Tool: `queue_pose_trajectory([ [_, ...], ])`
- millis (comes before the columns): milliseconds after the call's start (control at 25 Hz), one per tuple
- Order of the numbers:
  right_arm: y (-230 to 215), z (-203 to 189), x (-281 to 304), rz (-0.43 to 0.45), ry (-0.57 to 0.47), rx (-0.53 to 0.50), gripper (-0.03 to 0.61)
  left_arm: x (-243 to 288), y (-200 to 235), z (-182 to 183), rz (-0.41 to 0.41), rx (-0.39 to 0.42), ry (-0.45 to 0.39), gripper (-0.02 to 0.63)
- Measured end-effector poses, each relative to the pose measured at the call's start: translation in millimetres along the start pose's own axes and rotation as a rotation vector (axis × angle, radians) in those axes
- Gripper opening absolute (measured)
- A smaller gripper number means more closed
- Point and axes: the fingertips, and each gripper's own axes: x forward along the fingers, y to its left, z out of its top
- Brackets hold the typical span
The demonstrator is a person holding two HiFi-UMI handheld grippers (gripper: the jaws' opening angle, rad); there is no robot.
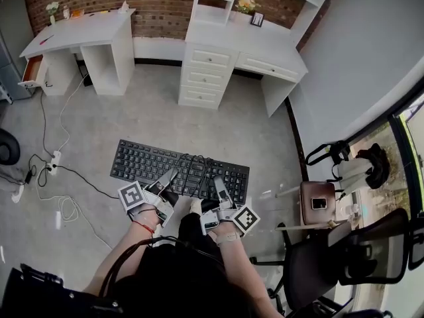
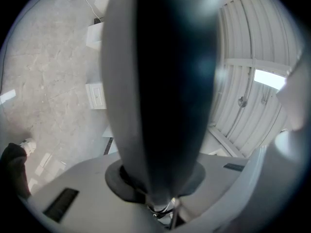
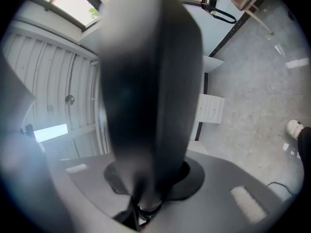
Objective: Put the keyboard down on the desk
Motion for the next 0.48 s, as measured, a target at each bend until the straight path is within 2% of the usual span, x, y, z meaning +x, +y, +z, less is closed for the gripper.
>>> queue_pose_trajectory([
  [480,-24.7,101.2,103.9,-0.004,0.008,-0.005,0.077,138.6,14.0,40.6,0.0,-0.004,-0.005,0.046],
])
